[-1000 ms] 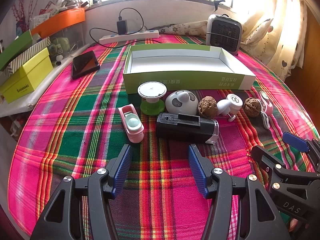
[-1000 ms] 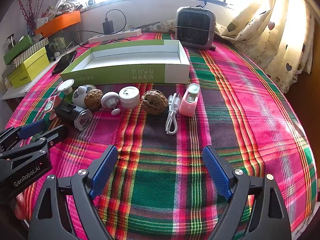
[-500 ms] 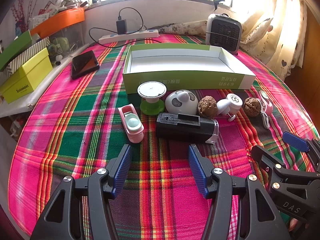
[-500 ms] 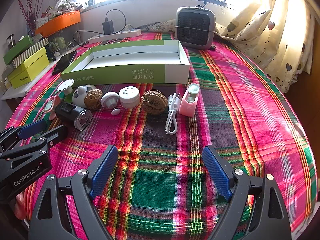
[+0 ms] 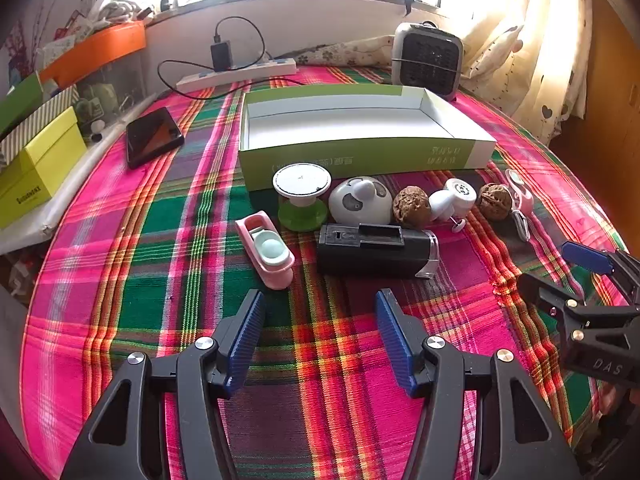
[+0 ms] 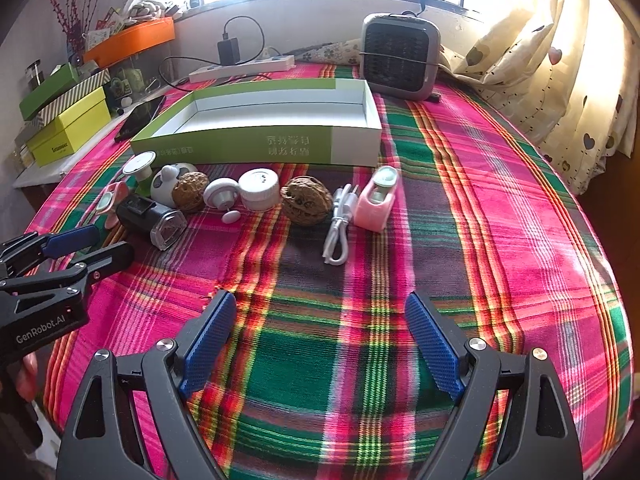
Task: Organize objects
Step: 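Grasp a pink holder with the left tool while the right tool grasps the other pink holder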
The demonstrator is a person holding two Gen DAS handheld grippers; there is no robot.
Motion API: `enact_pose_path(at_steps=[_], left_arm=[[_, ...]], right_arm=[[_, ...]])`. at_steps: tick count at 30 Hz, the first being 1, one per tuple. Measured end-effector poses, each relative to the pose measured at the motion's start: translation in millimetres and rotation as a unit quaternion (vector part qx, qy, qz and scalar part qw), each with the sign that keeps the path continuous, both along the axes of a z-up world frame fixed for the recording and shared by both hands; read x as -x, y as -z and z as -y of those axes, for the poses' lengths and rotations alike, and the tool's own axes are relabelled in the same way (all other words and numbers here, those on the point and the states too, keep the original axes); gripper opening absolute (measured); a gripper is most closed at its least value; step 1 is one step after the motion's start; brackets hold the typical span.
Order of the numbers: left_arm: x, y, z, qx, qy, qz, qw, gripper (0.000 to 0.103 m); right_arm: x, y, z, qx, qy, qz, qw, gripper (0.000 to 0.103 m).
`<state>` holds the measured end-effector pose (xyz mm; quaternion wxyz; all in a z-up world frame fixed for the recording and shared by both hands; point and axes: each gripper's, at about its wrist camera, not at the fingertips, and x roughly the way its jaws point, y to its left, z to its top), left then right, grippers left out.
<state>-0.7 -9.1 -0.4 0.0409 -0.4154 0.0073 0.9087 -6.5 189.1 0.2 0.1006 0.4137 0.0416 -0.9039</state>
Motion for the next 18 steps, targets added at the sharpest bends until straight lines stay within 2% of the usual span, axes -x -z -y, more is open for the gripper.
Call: enact_pose_path(at_steps=[6,9,18], left_arm=[[4,-1,17,-0.031,-0.002,0.001,0.9995,0.055],[5,-3,27,-0.05,-0.005,0.003,0.9988,0.055],[13,-7,36,-0.045,-0.017,-0.001,0.9988,0.055]], right_arm=[[13,-6,-25,0.025,0.032,0.005,0.999,0.087],[17,-11,-33,0.031,0.042,-0.006,0.999,0.087],[43,-22,-44,0.018,0.066,-0.018,0.997,0.087]])
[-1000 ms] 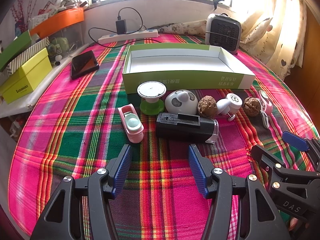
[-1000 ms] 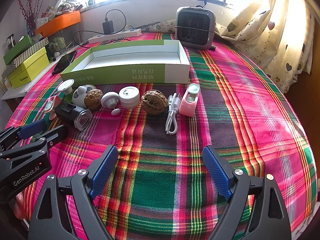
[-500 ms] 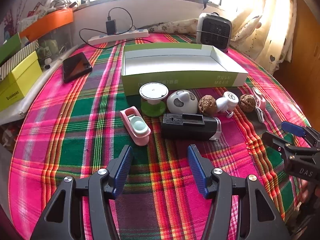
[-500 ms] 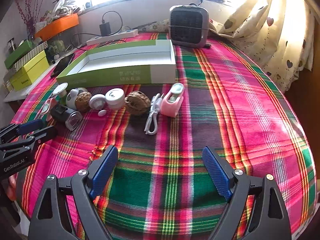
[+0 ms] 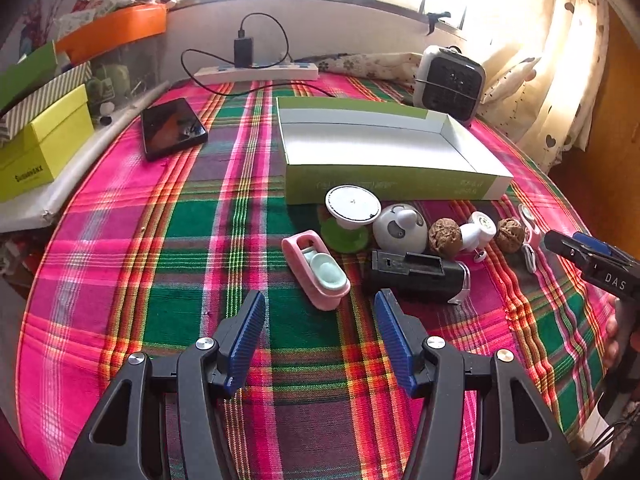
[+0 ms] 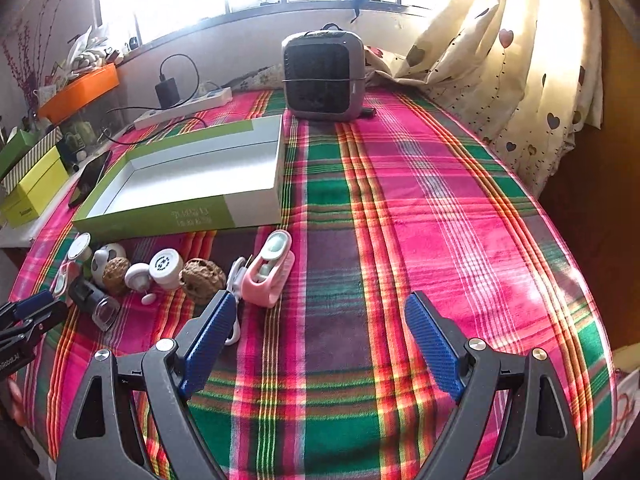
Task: Organize objects
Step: 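Grasp a pink holder with the left tool while the right tool grasps the other pink holder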
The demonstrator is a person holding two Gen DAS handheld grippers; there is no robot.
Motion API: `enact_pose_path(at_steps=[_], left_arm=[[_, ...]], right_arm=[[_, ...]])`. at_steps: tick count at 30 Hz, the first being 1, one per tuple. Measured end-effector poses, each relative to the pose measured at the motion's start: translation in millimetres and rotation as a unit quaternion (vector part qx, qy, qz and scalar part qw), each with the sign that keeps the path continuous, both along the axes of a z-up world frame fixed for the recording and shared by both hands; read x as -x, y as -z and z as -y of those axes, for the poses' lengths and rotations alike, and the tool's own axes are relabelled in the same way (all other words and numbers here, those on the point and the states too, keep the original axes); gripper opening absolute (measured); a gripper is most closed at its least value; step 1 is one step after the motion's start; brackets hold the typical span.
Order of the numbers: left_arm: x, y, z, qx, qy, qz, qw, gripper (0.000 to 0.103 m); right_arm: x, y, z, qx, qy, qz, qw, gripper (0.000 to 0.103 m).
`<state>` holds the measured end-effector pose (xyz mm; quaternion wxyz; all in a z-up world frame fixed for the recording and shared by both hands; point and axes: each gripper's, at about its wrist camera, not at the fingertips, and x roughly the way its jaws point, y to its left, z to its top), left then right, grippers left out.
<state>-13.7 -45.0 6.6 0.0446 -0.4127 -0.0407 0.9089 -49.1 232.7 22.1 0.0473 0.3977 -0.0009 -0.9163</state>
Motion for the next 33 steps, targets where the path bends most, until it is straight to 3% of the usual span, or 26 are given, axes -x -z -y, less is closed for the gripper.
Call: enact_pose_path(at_steps=[6,9,20,33], left_arm=[[9,1,8,-0.023,-0.015,0.009,0.9996,0.055],[14,1,10,-0.015,-0.022,0.011,0.9996,0.055],[22,3,28,0.002,-0.055,0.021,0.9983,0.055],[34,4,26,0.01,-0.038,0.027,0.9989,0.055]], right_arm=[[18,4,1,0.002,0.002,0.013,1.0,0.086],[23,7,2,0.018,-0.005,0.023,1.0,0.084],[28,7,-12,-0.003,0.019,0.031,0.999,0.078],[47,9,2,0.006,0.004,0.041,0.999,0.078]])
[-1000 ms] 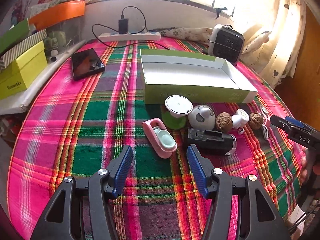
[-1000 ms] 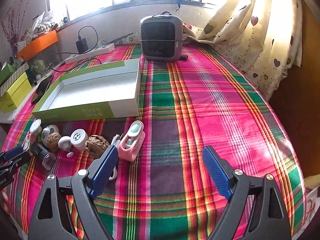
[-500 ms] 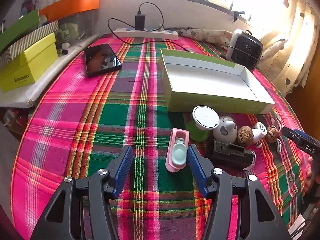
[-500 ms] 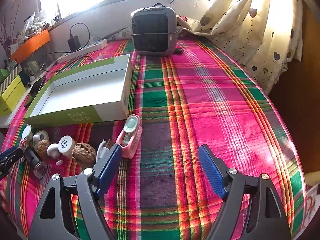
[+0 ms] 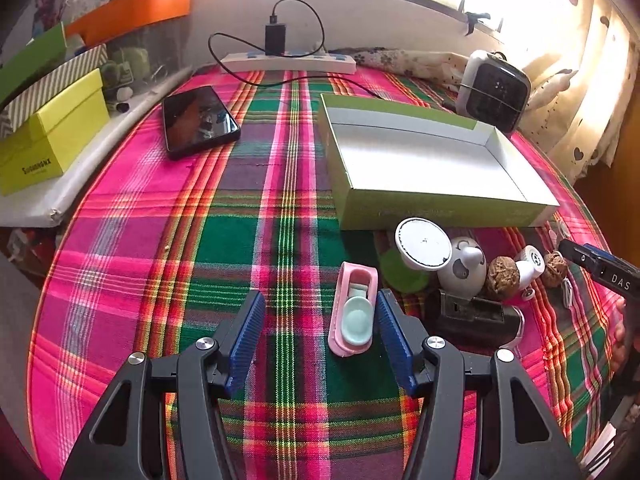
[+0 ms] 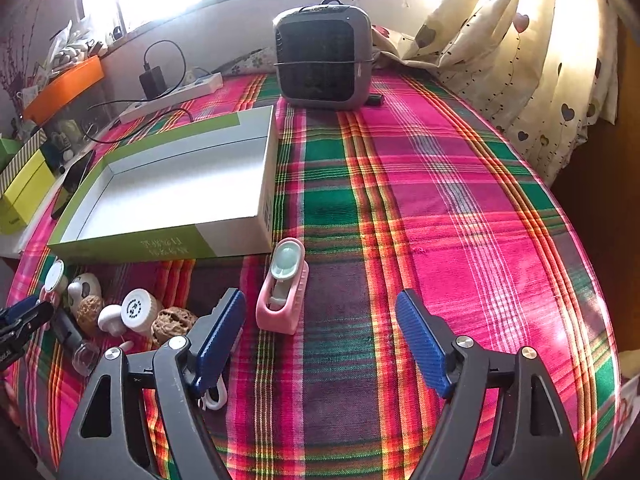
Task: Organize objects
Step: 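Grasp a pink holder with the left tool while the right tool grasps the other pink holder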
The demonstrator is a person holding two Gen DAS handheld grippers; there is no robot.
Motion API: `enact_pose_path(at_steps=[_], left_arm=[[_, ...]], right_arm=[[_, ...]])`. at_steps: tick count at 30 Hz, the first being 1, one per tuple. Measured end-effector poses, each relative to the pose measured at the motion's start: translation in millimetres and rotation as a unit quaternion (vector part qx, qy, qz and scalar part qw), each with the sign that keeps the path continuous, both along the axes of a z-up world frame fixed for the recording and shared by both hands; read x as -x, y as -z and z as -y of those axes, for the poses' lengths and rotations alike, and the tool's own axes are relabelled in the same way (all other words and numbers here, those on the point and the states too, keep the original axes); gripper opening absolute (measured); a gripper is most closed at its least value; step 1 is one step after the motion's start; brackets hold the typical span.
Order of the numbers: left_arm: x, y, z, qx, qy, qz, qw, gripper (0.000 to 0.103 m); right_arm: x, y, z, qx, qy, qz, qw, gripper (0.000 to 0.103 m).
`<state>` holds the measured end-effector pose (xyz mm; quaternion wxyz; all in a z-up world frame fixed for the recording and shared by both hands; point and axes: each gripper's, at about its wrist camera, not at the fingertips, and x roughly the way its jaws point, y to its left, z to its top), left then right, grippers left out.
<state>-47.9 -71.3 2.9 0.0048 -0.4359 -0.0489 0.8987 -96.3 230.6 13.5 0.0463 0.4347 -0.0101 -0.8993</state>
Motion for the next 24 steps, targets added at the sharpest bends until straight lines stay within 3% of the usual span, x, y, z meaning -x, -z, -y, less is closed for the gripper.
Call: enact_pose_path(at_steps=[13,17,20,24], left_arm=[[15,2,0,0.032,0.005,0.001,0.9995,0.053],[16,1,4,0.029,-0.002,-0.001,0.9996,0.043],[16,1,4,0.028,-0.001,-0.002,0.9996,0.038],[17,1,5,0.021,0.0,-0.003,0.9998,0.028]], right_arm=[[15,6,3,-0.022,0.006,0.005,1.0,0.069],[15,5,3,-0.03,0.008,0.002,1.0,0.055],[15,5,4,-0.03,0.006,0.001,1.0,0.053],[14,5,5,-0.03,0.002,-0.001,1.0,0.042]])
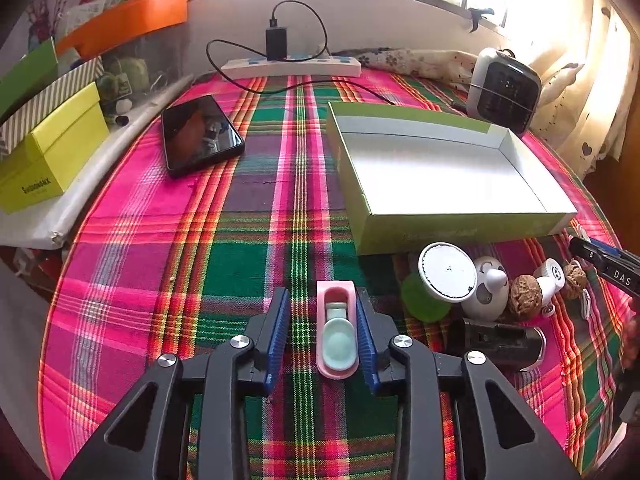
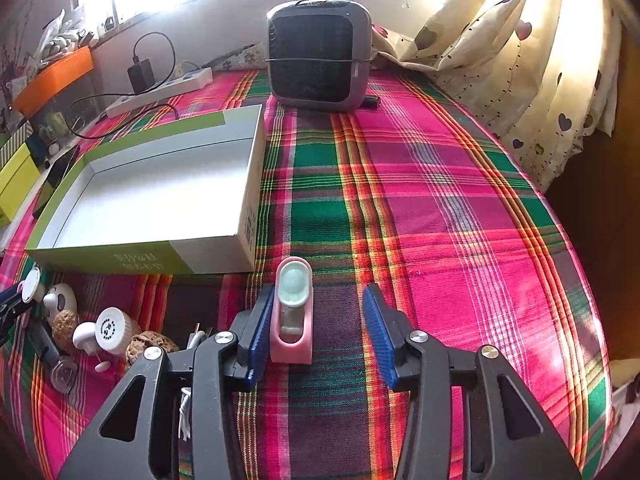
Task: Organize objects
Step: 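Grasp a pink holder with the left tool while the right tool grasps the other pink holder, then carry the pink holders into the white box and open both tools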
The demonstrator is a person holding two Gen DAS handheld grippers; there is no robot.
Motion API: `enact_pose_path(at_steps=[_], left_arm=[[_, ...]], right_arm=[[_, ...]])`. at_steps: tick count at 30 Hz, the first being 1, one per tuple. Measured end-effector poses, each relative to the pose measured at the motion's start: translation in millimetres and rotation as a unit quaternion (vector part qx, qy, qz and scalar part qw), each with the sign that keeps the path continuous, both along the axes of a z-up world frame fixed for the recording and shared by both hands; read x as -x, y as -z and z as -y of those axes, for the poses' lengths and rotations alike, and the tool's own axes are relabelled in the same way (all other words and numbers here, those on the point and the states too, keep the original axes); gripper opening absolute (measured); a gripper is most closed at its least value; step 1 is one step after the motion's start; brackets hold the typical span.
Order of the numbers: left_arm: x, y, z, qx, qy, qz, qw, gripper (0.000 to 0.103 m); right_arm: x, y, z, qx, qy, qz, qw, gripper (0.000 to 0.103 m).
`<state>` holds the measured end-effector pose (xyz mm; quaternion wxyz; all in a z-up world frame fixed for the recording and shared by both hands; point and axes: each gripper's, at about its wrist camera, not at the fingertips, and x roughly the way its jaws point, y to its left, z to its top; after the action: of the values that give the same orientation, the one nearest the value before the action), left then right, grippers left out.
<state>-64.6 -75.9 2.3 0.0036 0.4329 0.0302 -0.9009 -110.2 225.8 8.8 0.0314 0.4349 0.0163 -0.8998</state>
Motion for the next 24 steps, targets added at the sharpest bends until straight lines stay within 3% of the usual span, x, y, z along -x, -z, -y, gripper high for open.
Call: enact_pose_path(at_steps=[6,9,24], left_arm=[[1,0,-1,-0.003,0.002,-0.001,1.0,0.016],[1,0,-2,-0.002,0.004,-0.001,1.0,0.016],[0,-15,-6,-0.004,0.016,-0.019,0.9997,0.015]], right_arm=[[-3,0,5,0.0,-0.009,-0.002,1.0,0.029],[-4,0,5,0.001,-0.011,-0.003,1.0,0.018],[-9,-8,5,0.018,-0.019,-0.005,1.0,0.018]])
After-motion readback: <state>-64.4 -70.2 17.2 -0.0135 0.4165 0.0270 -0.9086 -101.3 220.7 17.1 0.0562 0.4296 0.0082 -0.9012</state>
